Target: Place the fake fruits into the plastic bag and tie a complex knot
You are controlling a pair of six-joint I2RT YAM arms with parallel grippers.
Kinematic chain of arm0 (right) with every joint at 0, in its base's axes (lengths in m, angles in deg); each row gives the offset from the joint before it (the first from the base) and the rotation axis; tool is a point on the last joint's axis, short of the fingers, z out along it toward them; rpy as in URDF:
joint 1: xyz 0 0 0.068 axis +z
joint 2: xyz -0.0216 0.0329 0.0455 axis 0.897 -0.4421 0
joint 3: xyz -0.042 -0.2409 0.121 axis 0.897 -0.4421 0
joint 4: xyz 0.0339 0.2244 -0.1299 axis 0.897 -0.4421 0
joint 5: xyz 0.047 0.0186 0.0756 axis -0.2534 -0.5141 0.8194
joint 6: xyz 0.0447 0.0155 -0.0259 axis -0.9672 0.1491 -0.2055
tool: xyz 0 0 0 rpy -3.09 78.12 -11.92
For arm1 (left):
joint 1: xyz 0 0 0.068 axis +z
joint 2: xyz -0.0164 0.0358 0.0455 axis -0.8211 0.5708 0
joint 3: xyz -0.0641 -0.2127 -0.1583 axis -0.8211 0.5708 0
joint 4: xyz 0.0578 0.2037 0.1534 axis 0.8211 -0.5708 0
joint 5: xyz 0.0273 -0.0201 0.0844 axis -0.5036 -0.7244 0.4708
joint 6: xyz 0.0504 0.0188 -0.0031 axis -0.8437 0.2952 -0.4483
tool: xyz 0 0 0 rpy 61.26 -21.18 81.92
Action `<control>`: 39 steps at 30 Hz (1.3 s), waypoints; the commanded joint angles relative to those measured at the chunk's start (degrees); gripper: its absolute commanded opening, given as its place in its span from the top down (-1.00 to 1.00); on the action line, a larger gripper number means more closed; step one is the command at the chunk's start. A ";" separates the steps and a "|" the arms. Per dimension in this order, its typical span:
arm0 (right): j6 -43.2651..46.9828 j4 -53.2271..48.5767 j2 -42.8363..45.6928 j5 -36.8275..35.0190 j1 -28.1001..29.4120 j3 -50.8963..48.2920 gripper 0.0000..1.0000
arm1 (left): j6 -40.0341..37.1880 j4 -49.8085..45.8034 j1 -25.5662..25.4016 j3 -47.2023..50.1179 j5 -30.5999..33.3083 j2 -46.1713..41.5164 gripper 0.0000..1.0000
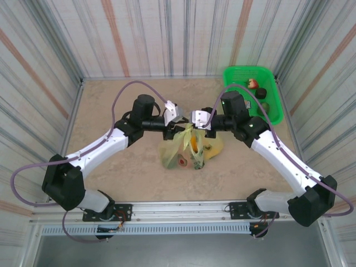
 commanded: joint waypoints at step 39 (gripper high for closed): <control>-4.73 2.42 -0.42 2.62 0.83 0.21 1.00 | 0.98 0.44 0.59 -0.47 -2.33 0.67 1.00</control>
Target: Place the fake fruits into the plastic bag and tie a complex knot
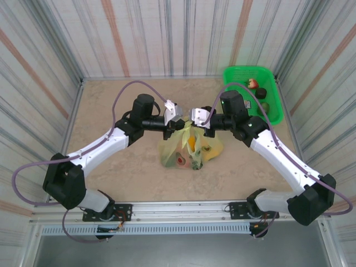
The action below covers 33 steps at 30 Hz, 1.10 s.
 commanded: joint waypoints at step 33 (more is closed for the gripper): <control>-51.00 9.61 22.94 -24.59 7.53 -12.04 0.19 | 7.88 -3.22 0.18 2.58 16.93 -5.58 1.00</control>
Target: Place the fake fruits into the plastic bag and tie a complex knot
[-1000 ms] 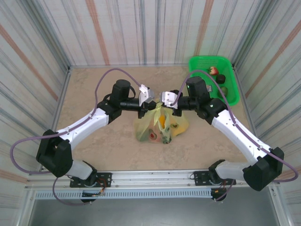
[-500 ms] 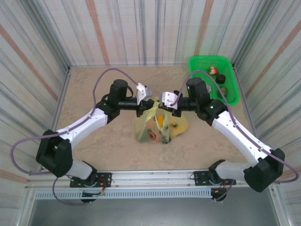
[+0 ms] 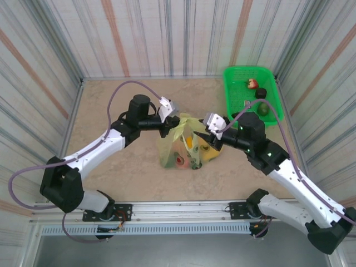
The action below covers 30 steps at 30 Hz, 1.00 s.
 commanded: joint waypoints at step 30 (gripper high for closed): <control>-69.93 6.65 -14.52 -1.71 10.81 0.68 0.43 | 2.91 1.36 -8.73 7.68 26.46 -10.59 1.00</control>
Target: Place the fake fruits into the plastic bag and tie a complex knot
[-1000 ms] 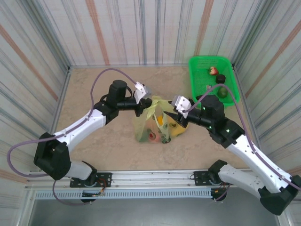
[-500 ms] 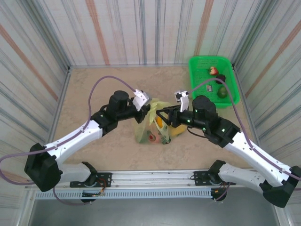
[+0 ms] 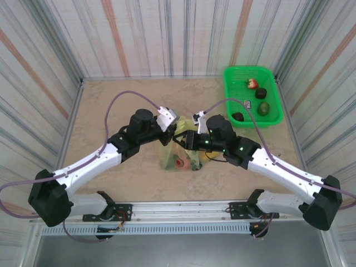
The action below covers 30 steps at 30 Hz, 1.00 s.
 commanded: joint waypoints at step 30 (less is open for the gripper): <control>5.94 -23.68 19.56 -11.65 -11.36 -11.56 1.00 | 3.69 -0.28 5.75 2.45 32.85 -0.61 1.00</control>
